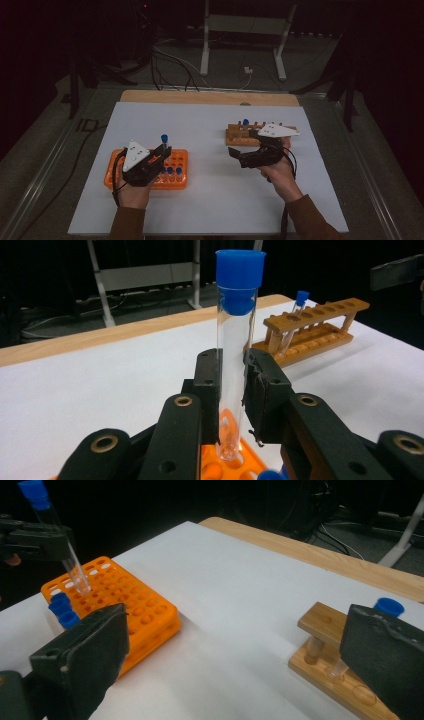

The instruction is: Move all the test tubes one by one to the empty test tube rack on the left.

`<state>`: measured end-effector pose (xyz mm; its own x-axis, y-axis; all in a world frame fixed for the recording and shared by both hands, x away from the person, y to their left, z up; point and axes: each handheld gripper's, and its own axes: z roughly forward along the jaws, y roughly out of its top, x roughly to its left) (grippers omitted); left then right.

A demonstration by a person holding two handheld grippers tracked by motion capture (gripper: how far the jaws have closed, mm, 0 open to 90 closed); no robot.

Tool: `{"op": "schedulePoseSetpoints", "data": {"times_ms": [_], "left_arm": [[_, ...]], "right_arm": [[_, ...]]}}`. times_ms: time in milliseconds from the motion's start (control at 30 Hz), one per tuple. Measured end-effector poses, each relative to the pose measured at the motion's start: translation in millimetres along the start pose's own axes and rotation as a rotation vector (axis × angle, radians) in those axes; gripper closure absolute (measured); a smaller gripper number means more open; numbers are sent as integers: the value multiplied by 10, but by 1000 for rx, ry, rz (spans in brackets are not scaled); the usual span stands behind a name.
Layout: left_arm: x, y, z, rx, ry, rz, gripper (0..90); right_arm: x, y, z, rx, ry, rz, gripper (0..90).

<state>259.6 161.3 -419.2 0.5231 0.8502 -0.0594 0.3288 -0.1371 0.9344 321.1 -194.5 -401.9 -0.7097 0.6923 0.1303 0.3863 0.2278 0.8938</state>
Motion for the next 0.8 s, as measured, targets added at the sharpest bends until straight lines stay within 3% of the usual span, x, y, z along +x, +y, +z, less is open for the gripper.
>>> {"op": "schedulePoseSetpoints", "data": {"times_ms": [333, 800], "left_arm": [[78, -117, -105, 11, 8, -11, 770], [149, -293, -176, 43, 19, -33, 770]], "right_arm": [[-51, -97, -43, 4, -31, 1, 1], [-125, -199, -121, -12, -43, 53, 1]]}}
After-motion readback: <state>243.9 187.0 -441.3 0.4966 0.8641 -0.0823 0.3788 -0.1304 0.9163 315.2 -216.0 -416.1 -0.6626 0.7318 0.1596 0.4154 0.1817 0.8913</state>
